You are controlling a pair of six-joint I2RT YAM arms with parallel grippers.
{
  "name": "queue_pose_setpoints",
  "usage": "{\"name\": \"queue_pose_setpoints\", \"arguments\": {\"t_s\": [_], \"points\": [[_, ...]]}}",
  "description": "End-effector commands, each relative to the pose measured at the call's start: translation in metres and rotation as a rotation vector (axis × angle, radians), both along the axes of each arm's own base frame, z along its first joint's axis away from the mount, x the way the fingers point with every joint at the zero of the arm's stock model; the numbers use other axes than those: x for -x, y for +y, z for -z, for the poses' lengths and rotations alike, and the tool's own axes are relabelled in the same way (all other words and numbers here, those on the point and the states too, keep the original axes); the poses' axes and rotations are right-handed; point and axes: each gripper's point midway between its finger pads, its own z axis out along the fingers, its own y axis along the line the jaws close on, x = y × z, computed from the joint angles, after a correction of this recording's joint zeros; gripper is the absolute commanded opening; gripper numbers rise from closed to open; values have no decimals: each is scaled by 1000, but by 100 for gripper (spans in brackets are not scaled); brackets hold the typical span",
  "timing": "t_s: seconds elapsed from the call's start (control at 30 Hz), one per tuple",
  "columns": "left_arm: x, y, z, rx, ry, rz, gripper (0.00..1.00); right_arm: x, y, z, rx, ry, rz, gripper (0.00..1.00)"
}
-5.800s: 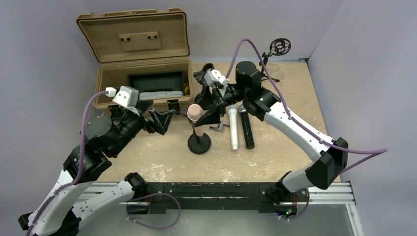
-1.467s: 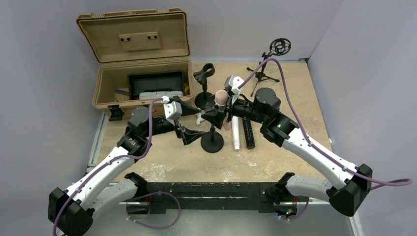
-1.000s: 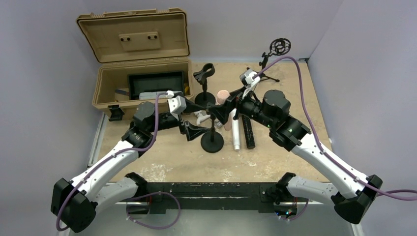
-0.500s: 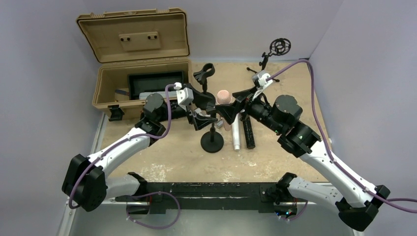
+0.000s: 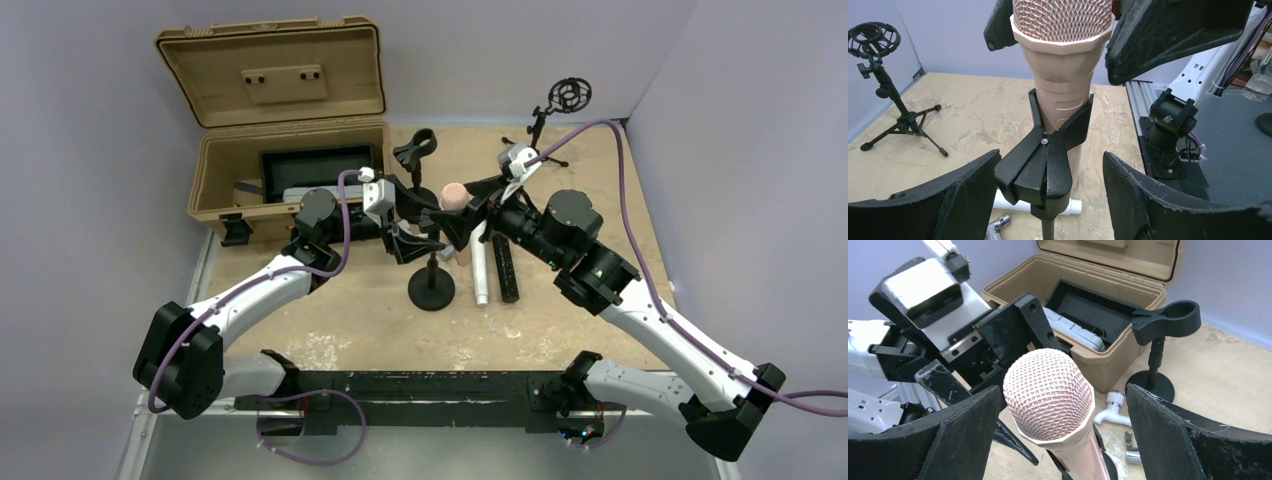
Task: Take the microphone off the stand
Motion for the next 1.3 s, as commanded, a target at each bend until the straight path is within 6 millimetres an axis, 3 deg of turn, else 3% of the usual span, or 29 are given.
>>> {"name": "queue_pose_setpoints", "arguments": {"t_s": [0.0,0.3,0.57,0.67,0.73,0.8,0.83,0.9,1.07,1.1,1.17,1.2,1.27], "points": [[3,0,-23,42,-74,35,71,3,6,-42,-66,-128,-33,93],[1,-1,-17,26,-55,30,59,-4,13,-34,-50,-126,-29,92],[1,1,-16,13,-51,24,55,-11,15,-28,-29,-128,-14,90],[-1,1,-17,6,-52,11,42,-12,17,-26,-31,-130,-18,88],[-3,1,-16,-6,-46,7,26,-13,18,-26,-32,-132,-16,86],[-5,1,-14,-21,-37,-3,4,-14,18,-25,-31,-135,-13,81],[-6,0,-12,-29,-36,-3,0,-15,19,-25,-31,-138,-13,79],[-6,0,-12,-33,-34,-1,0,-15,20,-25,-28,-141,-19,71],[-5,1,-9,-41,-28,-4,0,-18,22,-24,-22,-149,-16,42],[-7,1,-8,-44,-27,-13,0,-22,18,-24,-25,-141,19,41],[-13,2,-6,-56,-16,-51,0,-34,6,-22,-46,-97,120,51],[-17,3,-4,-64,-12,-72,0,-44,-4,-15,-57,-41,211,66],[-20,4,-3,-74,-5,-93,0,-59,-21,5,-45,56,352,74]]}}
